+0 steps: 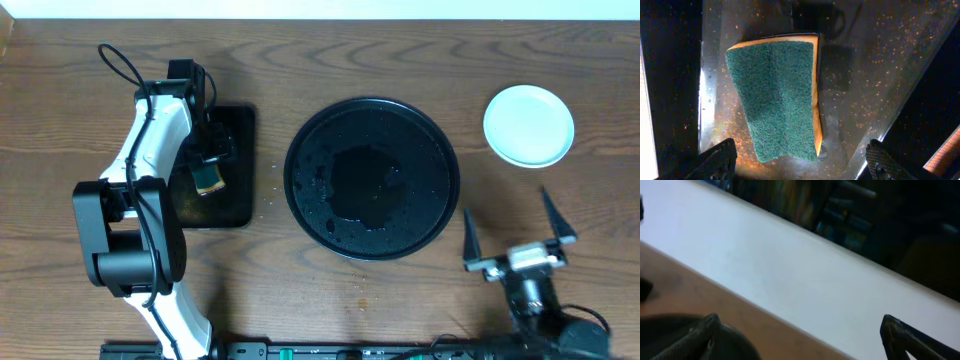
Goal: Clean dirty plates on tray and stack at the side
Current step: 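Lower the sponge into the black sponge tray and open the left gripper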
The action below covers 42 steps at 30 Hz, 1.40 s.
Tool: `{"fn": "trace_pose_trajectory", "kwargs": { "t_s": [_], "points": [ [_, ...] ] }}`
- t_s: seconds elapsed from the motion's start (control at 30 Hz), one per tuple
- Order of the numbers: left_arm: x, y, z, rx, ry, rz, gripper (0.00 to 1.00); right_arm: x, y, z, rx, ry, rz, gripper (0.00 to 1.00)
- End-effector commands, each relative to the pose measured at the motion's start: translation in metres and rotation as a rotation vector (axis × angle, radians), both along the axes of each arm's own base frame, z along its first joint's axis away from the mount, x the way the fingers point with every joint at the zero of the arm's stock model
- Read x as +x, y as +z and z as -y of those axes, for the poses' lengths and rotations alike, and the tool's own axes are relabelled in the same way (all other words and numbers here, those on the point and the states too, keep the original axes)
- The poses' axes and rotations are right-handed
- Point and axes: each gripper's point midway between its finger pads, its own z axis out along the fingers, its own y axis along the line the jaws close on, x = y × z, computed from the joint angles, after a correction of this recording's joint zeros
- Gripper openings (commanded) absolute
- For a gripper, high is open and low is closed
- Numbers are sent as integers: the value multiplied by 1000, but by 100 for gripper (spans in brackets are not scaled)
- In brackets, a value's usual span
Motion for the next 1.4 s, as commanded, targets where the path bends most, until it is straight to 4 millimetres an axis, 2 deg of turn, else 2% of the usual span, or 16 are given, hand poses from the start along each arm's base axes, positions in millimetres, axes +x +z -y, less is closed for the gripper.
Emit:
{"fn": "trace_pose_trajectory", "kwargs": {
  "t_s": [0.0,0.17,0.37,1.03,1.1,1.17,1.3,1.33,1.37],
  "points": [
    [-1,0,-3,12,-2,-3,83,11,-35,-1,8,2,-51,99],
    [-1,0,-3,12,-1,-3,83,24,-94,-3,28,6,-181,99],
    [-1,0,-3,12,-2,-3,83,24,-124,-5,17,19,-300,99],
    [0,1,-6,13,4,2,83,24,-124,-5,16,18,-301,99],
    [2,10,-6,14,5,30,83,24,-124,-5,16,19,-301,99],
    [5,33,-1,16,-7,93,83,24,-124,-5,16,19,-301,99],
    [3,113,9,21,-33,315,83,24,-124,-5,16,18,-301,99],
    [-3,147,11,23,-35,413,83,24,-124,-5,16,18,-301,99],
    [-8,164,10,24,-35,461,83,24,-124,-5,17,18,-301,99]
  ]
}}
